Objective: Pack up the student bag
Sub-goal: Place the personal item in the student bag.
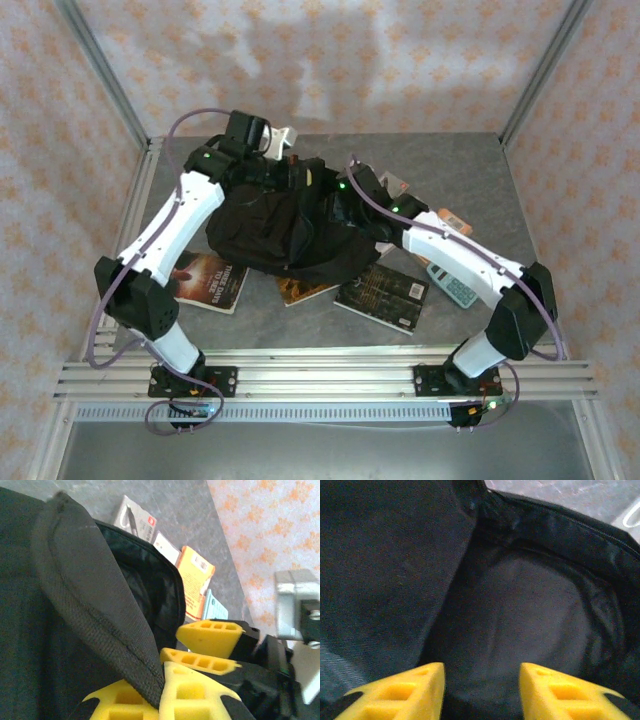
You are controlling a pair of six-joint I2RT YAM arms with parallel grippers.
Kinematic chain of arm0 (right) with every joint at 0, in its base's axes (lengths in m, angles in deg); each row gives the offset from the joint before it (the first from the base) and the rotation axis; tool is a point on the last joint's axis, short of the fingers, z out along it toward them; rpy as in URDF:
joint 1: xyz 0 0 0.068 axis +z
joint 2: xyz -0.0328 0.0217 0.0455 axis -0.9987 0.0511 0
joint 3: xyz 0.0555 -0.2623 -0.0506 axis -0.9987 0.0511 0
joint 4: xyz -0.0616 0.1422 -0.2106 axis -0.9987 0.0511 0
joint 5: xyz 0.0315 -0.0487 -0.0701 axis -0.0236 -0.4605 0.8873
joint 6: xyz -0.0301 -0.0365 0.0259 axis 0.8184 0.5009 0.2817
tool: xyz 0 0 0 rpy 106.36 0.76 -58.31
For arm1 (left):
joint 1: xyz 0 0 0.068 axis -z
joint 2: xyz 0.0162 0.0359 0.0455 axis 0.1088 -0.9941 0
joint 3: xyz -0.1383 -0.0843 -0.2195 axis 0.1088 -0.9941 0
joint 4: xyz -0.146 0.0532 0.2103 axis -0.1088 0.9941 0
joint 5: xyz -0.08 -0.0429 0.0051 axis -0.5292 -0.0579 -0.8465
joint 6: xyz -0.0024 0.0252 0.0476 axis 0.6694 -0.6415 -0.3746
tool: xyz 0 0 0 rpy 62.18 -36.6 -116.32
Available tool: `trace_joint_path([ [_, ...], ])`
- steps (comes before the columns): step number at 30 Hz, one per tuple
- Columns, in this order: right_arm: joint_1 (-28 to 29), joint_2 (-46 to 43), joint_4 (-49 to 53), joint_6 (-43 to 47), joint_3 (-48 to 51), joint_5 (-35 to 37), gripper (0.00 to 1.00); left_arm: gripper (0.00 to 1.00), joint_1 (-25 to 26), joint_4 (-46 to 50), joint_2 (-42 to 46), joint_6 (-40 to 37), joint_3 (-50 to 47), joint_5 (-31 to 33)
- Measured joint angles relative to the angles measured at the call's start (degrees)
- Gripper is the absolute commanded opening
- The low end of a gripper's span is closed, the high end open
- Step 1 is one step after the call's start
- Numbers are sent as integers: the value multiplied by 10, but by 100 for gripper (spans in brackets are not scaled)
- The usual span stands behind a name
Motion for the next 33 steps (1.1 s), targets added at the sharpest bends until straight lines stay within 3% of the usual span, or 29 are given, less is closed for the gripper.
trace_joint_path([
  [6,-13,19,-18,-29,47,-35,23,3,20,-28,-15,3,-31,-14],
  [15,-34,79,-144,-109,63,-160,23,34,20,-50,-28,23,-61,-10],
  [25,-34,91,-193,-155,59,-205,23,52,20,-50,-18,29,-67,25],
  [28,-34,91,-196,-160,59,-209,23,51,20,-50,-7,30,-73,30],
  [33,-34,91,-200,-164,54,-211,22,27,31,-52,10,32,-76,32],
])
